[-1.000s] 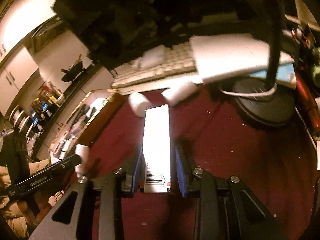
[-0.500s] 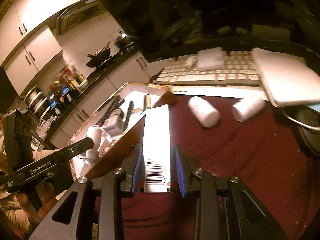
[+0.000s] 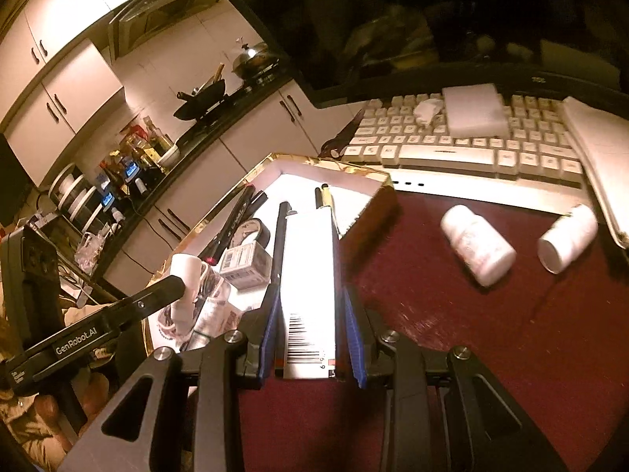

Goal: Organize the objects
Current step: 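Carry the barcode box and dropper bottle over the tray with both tools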

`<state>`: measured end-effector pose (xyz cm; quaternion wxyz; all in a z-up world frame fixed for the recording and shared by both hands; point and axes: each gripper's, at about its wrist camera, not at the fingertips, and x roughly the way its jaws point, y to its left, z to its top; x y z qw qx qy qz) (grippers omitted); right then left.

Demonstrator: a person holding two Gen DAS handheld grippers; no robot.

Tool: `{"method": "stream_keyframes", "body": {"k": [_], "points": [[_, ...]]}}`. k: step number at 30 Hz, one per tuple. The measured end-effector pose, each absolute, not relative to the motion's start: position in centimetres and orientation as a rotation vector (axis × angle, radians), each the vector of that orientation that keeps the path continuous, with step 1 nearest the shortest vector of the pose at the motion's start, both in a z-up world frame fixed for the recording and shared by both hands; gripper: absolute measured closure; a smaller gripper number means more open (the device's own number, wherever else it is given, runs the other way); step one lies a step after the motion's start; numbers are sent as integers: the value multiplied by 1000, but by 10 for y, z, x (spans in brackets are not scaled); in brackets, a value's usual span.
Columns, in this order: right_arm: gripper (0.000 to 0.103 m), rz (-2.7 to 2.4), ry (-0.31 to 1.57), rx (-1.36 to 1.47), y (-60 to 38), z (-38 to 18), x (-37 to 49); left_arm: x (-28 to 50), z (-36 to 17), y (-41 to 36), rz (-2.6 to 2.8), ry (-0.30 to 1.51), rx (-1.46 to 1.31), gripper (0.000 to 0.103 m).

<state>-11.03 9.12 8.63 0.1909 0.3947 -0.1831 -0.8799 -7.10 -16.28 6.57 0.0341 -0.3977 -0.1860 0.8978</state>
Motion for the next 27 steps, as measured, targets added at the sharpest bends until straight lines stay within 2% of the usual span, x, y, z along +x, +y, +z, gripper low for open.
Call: {"method": "stream_keyframes", "body": {"k": [4,9,12,15,27], "points": [[72,-2442,-504,1118,73,90,-135,-90,68,-176,2742,-650,-1229,79],[72,-2417,-519,1146,49,88,-171,-125,65,-185,2714,-674,-1308,79],[72,-2497,-460,1140,45,85,-180,-138,61,-188,2692,-690,-1327,79],[72,-2488,-496,1138,47,76,-188,-155,56,-189,2666,-718,-1346,79],[72,-2497,-520,1142,52,56,-200,-198,35,-180,2667,-690,-1447,79]]}}
